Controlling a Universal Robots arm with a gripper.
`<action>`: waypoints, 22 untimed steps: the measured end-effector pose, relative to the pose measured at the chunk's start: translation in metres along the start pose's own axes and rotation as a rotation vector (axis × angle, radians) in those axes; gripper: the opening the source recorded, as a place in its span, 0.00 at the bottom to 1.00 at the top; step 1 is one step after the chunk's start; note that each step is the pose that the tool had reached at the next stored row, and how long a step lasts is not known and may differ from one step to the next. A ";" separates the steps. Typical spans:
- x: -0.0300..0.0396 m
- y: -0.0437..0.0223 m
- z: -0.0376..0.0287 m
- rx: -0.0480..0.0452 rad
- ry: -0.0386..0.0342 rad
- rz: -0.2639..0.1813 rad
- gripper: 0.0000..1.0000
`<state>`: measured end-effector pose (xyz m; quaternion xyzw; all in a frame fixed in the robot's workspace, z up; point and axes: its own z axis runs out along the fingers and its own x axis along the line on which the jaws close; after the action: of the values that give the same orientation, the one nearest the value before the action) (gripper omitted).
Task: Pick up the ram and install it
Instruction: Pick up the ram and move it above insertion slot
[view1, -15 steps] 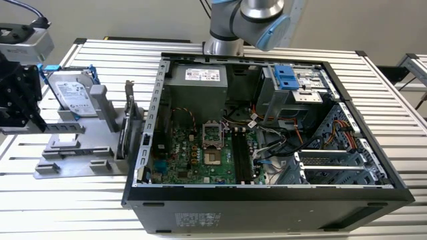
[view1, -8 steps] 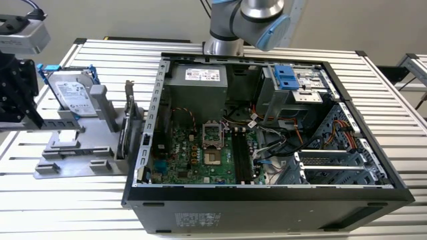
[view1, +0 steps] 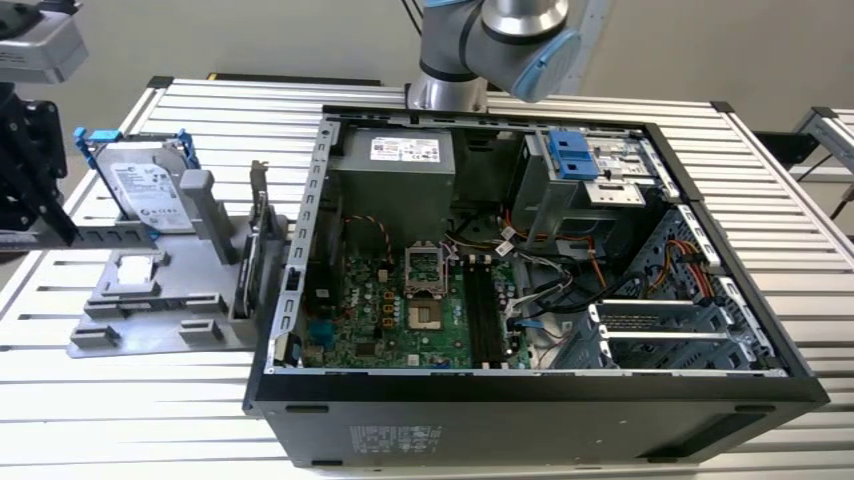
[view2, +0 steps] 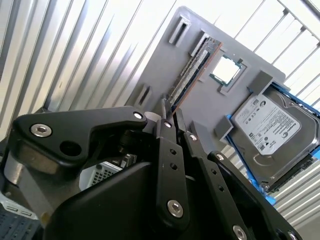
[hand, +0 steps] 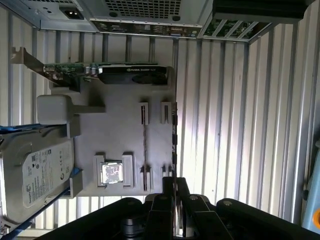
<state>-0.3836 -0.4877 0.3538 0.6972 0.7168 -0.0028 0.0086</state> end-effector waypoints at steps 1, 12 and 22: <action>0.0000 0.0000 -0.0009 0.0000 0.0000 0.000 0.00; 0.0006 -0.0017 -0.0099 0.0001 -0.0001 0.000 0.00; 0.0004 -0.0017 -0.0252 -0.0001 0.0001 0.000 0.00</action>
<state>-0.3855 -0.4869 0.3790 0.6973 0.7167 -0.0027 0.0086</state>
